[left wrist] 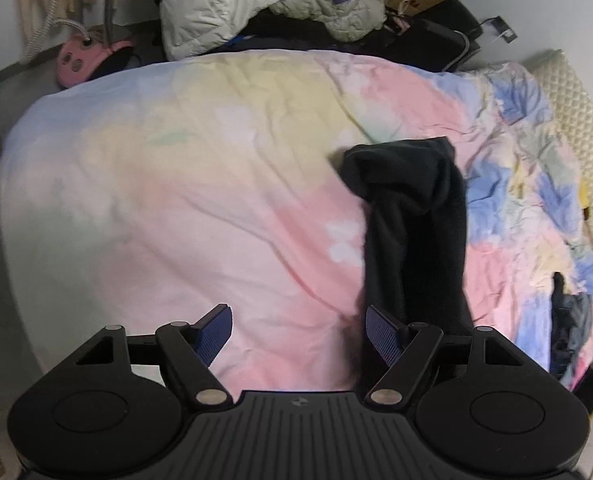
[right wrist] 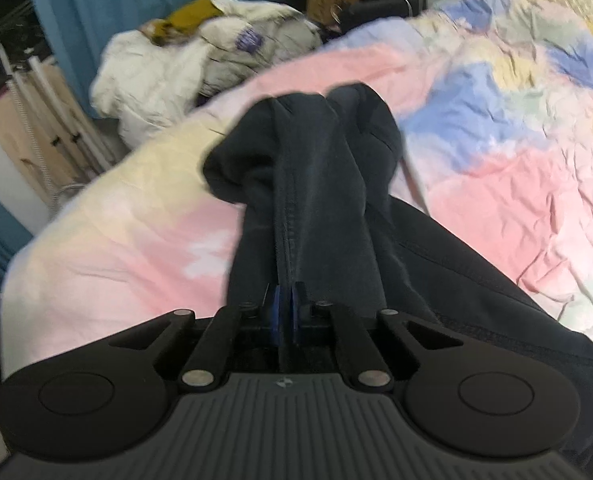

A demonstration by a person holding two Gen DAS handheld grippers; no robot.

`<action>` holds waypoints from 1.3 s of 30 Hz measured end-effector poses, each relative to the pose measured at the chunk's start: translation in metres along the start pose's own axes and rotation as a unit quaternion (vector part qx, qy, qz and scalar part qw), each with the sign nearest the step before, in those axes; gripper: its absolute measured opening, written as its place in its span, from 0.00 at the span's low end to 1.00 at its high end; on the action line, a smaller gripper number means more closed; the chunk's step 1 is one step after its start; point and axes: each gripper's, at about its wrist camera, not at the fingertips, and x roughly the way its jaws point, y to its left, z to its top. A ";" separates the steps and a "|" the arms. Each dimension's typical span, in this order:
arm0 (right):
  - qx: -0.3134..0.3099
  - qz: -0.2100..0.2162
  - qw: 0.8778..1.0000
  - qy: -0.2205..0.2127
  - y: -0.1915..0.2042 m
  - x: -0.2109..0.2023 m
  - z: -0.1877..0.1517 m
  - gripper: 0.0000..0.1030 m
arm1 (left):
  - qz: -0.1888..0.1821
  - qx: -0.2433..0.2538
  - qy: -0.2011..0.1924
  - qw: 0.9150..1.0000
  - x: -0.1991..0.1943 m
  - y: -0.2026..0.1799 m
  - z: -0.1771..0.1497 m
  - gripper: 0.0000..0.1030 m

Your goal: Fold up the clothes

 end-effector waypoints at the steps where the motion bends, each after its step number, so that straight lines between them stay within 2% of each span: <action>1: -0.003 0.007 1.000 -0.002 0.007 -0.008 -0.001 0.00 | -0.009 0.002 0.003 1.000 0.002 -0.003 0.004 0.74; 5: -0.044 0.010 0.999 -0.003 0.045 -0.032 -0.011 0.00 | -0.042 0.027 0.019 0.999 0.019 -0.018 0.027 0.74; 7: -0.033 0.002 0.999 0.007 0.054 -0.033 -0.015 0.00 | -0.058 0.046 0.029 0.997 0.031 -0.030 0.042 0.74; 11: 0.030 -0.026 0.999 0.024 0.055 -0.032 -0.022 0.00 | -0.087 0.074 0.047 0.992 0.062 -0.055 0.076 0.75; 15: 0.092 -0.067 0.993 0.036 0.049 -0.033 -0.033 0.03 | -0.101 0.085 0.074 0.988 0.099 -0.074 0.108 0.76; 18: 0.179 -0.094 0.979 0.039 0.032 -0.039 -0.051 0.08 | -0.103 0.085 0.093 0.987 0.129 -0.087 0.132 0.78; 20: 0.248 -0.105 0.962 0.037 0.018 -0.045 -0.065 0.09 | -0.102 0.084 0.103 0.986 0.148 -0.095 0.147 0.79; 24: 0.381 -0.134 0.915 0.021 -0.007 -0.062 -0.101 0.12 | -0.094 0.080 0.117 0.985 0.185 -0.113 0.171 0.79; 27: 0.460 -0.164 0.873 0.009 -0.024 -0.074 -0.128 0.16 | -0.081 0.085 0.126 0.985 0.209 -0.127 0.183 0.79; 32: 0.590 -0.196 0.783 -0.020 -0.046 -0.098 -0.176 0.28 | -0.051 0.084 0.137 0.986 0.244 -0.150 0.196 0.79; 37: 0.692 -0.215 0.689 -0.028 -0.058 -0.110 -0.218 0.30 | -0.021 0.083 0.141 0.986 0.273 -0.163 0.206 0.79; 39: 0.722 -0.217 0.656 -0.033 -0.059 -0.114 -0.232 0.42 | -0.008 0.085 0.144 0.986 0.281 -0.165 0.209 0.79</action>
